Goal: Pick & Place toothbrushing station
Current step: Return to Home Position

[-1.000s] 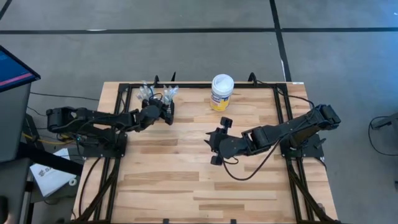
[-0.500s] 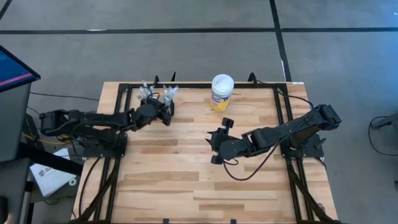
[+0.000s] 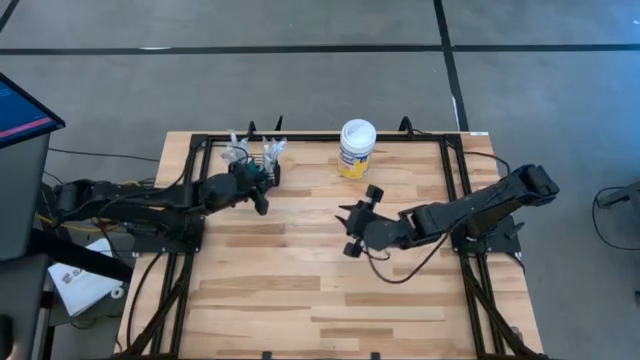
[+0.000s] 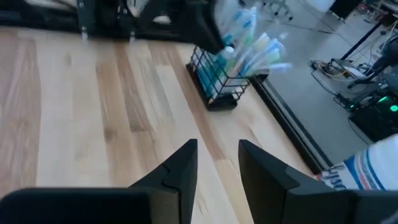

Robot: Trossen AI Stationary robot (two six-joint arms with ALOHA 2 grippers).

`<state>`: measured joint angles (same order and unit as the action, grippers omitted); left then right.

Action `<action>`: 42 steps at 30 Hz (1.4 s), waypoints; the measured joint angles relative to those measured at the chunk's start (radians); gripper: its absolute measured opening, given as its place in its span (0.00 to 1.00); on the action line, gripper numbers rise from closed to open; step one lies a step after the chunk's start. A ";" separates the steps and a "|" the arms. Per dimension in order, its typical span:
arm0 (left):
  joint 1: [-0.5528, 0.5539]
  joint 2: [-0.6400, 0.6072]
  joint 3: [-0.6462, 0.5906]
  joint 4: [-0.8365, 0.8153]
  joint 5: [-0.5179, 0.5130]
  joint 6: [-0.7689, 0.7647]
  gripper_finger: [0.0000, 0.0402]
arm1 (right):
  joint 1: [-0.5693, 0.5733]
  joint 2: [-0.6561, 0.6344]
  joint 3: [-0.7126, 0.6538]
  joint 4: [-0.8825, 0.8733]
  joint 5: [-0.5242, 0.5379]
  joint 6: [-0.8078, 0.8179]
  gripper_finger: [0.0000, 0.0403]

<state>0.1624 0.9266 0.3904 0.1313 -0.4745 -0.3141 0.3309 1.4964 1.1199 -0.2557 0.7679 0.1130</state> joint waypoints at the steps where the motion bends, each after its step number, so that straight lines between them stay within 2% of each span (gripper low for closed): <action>1: -0.021 -0.006 0.000 0.004 0.000 0.001 0.30 | 0.001 -0.020 -0.028 0.039 -0.002 -0.002 0.26; 12: -0.272 -0.086 0.000 0.002 -0.010 0.074 0.30 | 0.042 -0.285 -0.411 0.507 -0.064 -0.094 0.20; 19: -0.382 -0.157 0.000 0.005 -0.061 0.136 0.30 | 0.044 -0.401 -0.594 0.712 -0.069 -0.146 0.20; 24: -0.432 -0.190 0.000 0.005 -0.064 0.190 0.30 | 0.042 -0.468 -0.679 0.774 -0.112 -0.151 0.20; 30: -0.465 -0.209 0.000 0.005 -0.065 0.214 0.30 | 0.041 -0.556 -0.773 0.779 -0.113 -0.140 0.20; 36: -0.466 -0.210 -0.003 0.003 -0.064 0.255 0.30 | 0.041 -0.640 -0.884 0.870 -0.113 -0.139 0.20; 42: -0.465 -0.297 -0.092 0.000 -0.066 0.219 0.30 | 0.040 -0.722 -0.980 0.954 -0.112 -0.147 0.20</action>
<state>-0.3026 0.6293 0.2986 0.1317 -0.5407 -0.0952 0.3706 0.7742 0.1400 0.6979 0.6558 -0.0341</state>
